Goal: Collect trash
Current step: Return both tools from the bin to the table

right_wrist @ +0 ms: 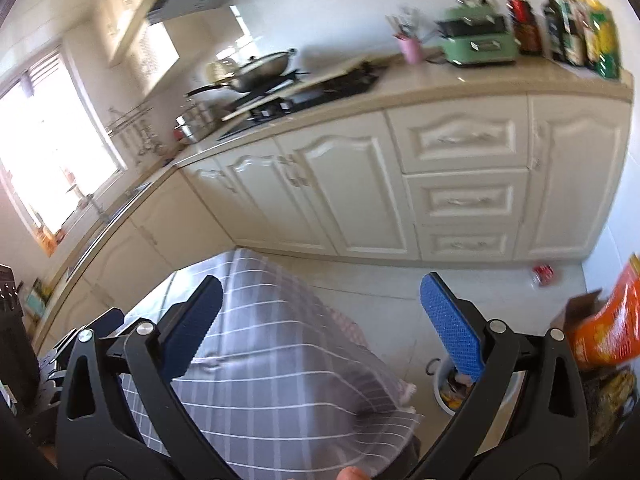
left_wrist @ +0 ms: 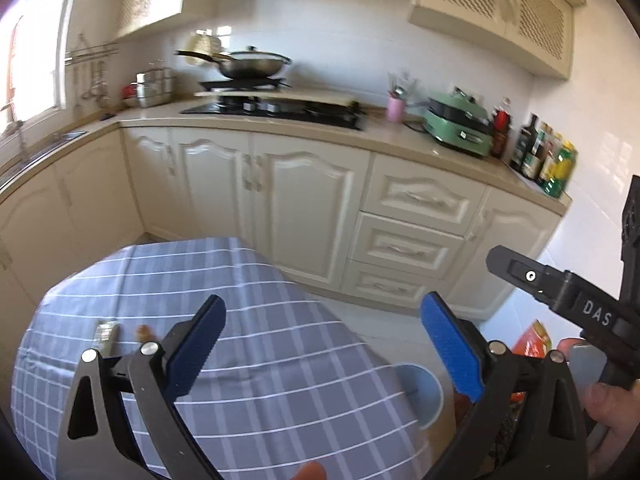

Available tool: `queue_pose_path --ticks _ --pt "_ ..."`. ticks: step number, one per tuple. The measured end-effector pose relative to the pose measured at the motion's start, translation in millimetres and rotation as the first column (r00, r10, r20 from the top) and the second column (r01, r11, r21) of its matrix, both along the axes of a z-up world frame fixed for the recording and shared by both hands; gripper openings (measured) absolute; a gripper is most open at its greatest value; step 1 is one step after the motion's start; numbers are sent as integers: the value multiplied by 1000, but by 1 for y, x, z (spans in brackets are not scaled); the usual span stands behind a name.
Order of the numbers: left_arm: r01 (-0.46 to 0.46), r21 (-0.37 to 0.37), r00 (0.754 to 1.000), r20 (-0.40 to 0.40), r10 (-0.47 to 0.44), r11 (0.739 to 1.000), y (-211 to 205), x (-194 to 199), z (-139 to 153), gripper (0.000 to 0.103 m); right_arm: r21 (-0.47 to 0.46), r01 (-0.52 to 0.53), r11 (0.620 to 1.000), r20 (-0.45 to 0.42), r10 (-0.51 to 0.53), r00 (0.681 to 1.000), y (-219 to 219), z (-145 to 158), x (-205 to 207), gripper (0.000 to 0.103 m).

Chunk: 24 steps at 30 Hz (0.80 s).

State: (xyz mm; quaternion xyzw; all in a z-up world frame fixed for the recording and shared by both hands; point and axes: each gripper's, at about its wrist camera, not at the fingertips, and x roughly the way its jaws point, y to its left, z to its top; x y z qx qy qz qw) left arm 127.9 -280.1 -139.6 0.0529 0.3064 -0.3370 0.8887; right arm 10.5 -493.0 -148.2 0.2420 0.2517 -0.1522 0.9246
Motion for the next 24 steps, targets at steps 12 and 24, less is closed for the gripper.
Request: queue_pose_path --ticks 12,24 --pt "-249 10 968 27 248 969 128 36 -13 96 -116 -259 959 -69 252 965 114 3 69 97" --pt "-362 117 929 -41 368 925 190 104 -79 96 -128 -420 898 -189 394 899 184 -39 143 97"
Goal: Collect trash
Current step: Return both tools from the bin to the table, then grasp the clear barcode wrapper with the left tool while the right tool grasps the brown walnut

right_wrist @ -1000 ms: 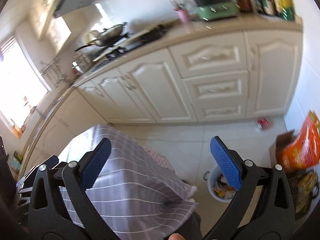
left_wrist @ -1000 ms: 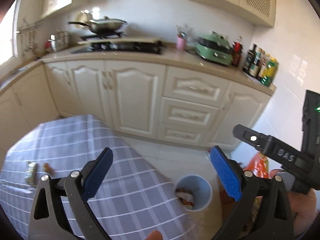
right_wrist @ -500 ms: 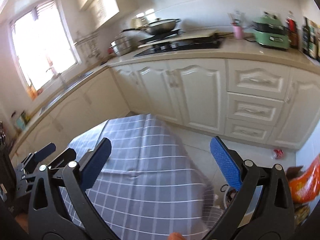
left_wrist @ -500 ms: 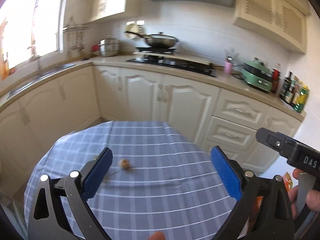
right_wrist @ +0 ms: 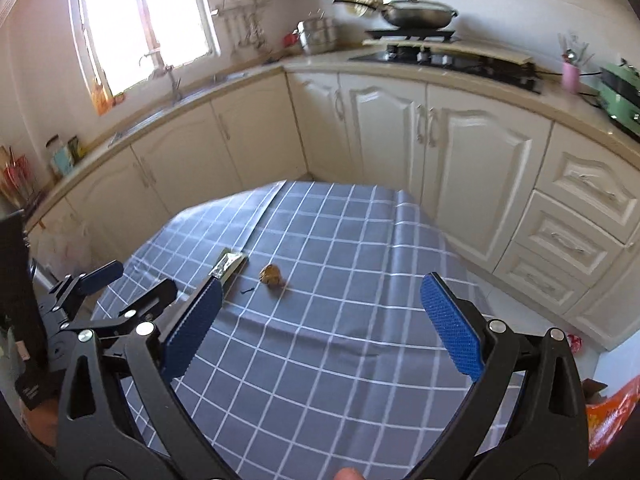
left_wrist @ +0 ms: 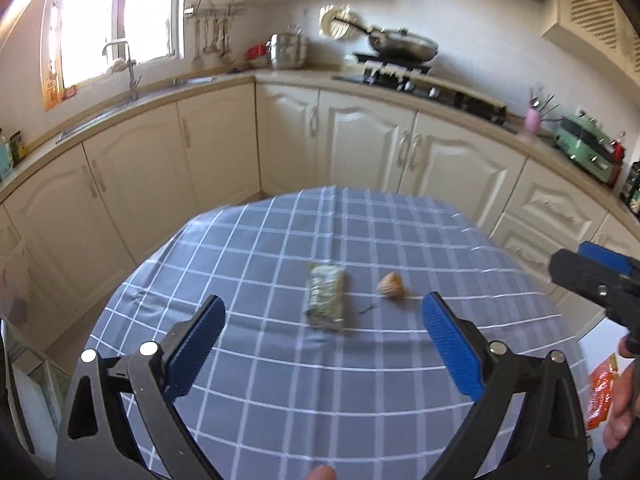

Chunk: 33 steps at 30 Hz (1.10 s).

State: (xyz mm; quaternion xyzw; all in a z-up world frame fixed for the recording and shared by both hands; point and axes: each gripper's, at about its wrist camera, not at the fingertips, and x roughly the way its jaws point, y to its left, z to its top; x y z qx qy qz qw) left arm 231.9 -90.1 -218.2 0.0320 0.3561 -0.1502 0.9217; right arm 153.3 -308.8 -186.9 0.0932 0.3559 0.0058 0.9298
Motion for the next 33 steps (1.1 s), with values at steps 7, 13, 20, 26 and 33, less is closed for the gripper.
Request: queue_pose_path --ticks 7,13,20,26,33 --pt "34 70 996 -80 -28 997 -7 49 -48 96 -13 -47 999 -90 46 995 10 -39 40 97" --pt "84 47 985 -153 -76 995 -8 70 -70 36 -14 -116 993 -151 113 982 29 -68 75 90" --pt "75 5 984 -164 -73 997 5 73 -70 27 -37 -184 982 -188 174 967 58 -92 106 39" --pt "65 12 986 -156 -63 998 11 64 -64 26 -3 -188 982 -178 185 966 50 -86 93 25" --pt "102 -10 988 -112 -102 995 -12 34 -34 26 28 -110 994 -107 112 988 7 -56 48 25"
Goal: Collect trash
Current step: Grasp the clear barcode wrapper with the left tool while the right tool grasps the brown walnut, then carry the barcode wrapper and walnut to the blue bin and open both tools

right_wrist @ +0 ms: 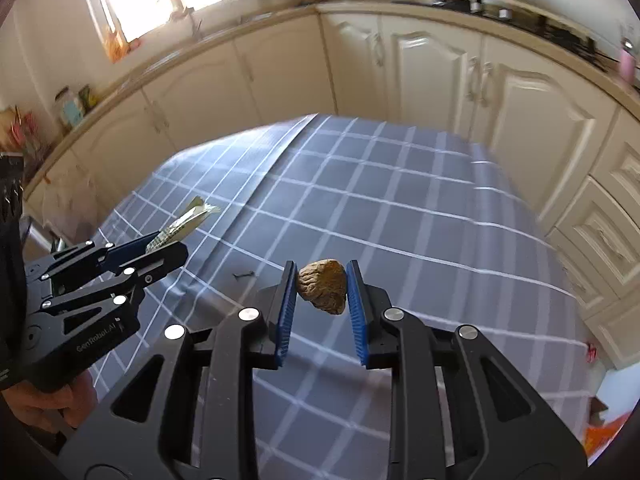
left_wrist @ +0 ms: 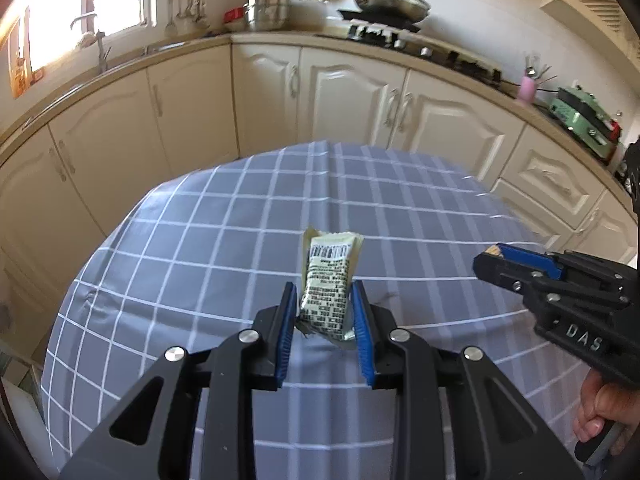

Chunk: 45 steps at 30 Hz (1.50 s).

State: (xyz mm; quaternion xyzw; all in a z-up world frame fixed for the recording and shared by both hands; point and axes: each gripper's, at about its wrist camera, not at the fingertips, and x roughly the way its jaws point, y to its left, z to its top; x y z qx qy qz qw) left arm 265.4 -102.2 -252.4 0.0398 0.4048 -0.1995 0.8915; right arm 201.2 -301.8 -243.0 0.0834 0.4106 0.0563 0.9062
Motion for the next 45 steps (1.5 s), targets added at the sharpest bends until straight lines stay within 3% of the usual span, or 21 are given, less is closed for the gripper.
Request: queue_pose_path --ticks 5,11,17,19,23,28,33,42,43,44,45 --pt "65 -19 997 46 -64 998 -38 -33 27 26 33 88 996 63 -90 994 -50 25 -45 25" --pt "186 -25 979 89 -183 982 -103 -76 51 26 104 221 970 119 -233 965 -132 47 -108 25" --pt "351 -36 933 98 -346 936 -191 -124 62 26 158 400 903 123 -420 899 -228 44 -182 25" --pt "417 -41 907 81 -413 908 -229 -141 59 26 179 471 864 97 -492 865 -263 34 -209 25" --pt "508 -38 861 36 -507 860 -290 -168 46 26 203 577 791 26 -594 804 -315 7 -246 25" --pt "582 -42 807 -94 -583 812 -362 -189 9 26 247 663 707 -88 -665 742 -360 -40 -278 25" --pt "629 -16 760 -200 -619 778 -416 -205 -32 26 283 694 662 -160 -682 714 -377 -76 -282 25" --pt "686 13 691 -324 -646 728 -467 -211 -84 29 339 720 606 -247 -681 690 -405 -119 -278 27" --pt "693 28 687 -332 -647 721 -470 -211 -88 36 342 725 598 -261 -681 684 -408 -123 -278 30" --pt "691 41 691 -330 -643 722 -471 -212 -90 61 340 736 585 -275 -687 673 -411 -127 -278 60" --pt "677 42 707 -313 -634 735 -471 -210 -89 74 336 751 569 -277 -702 656 -413 -128 -281 76"
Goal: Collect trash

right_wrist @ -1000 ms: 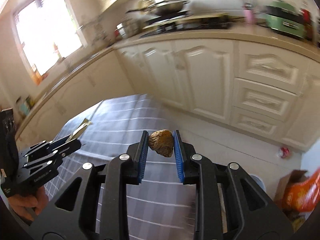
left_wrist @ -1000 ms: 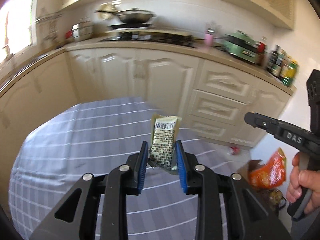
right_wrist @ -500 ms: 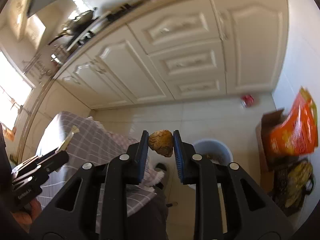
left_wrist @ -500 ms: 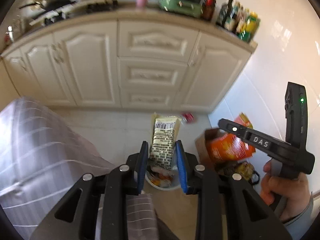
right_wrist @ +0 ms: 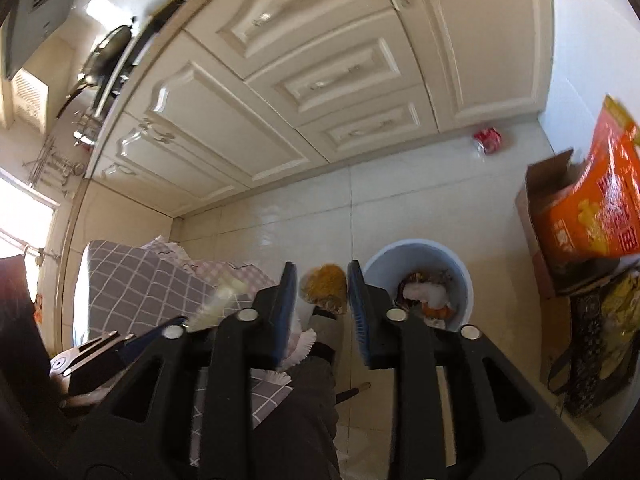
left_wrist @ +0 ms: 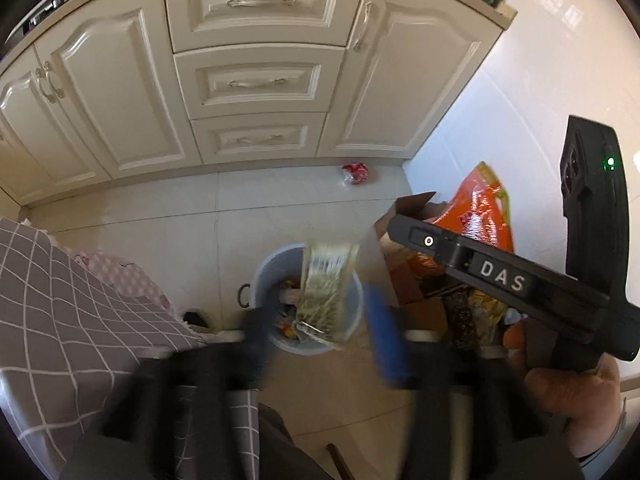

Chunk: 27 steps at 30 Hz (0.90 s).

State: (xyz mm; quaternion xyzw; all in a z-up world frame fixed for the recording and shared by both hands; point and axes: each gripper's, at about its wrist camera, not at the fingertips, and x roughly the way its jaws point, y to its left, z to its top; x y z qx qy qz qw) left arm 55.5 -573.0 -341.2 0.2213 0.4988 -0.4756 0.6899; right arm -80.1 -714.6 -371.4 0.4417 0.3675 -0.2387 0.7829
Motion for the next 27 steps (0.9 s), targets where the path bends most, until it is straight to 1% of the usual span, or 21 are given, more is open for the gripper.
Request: queue_pose_path --ticks 1,2,3,5,8,10,14,20,23,27 --pt "-16 -15 1000 10 17 1000 1 2 2 86 -12 17 1000 6 -17 1000 -1 1 -3 83" --pt "-35 -29 999 20 35 999 4 5 5 86 -13 19 1000 9 -19 1000 -1 2 -5 83" --pt "-44 -27 999 22 44 999 5 7 7 87 -11 24 1000 10 -24 1000 -1 3 -7 84" --pt "-72 -26 997 35 73 997 11 13 11 90 -17 41 999 6 -41 999 -2 5 -9 97" --pt "-98 -38 992 71 101 994 20 18 22 93 -43 60 997 0 -60 998 0 12 -12 97" --pt "-107 -48 990 86 111 993 27 18 30 94 -53 67 996 0 -67 998 2 17 -12 97" --pt "-114 -82 985 120 123 990 41 18 50 94 -74 52 996 2 -53 999 9 29 -8 97" --pt "-127 -124 980 140 144 984 62 14 75 94 -107 20 994 11 -19 1000 27 49 -2 97" --pt "-139 -156 975 150 162 978 77 11 91 94 -121 11 993 28 -8 1000 38 64 0 97" --pt "-156 -209 963 184 196 965 105 10 115 95 -164 -24 986 61 34 998 62 94 10 97"
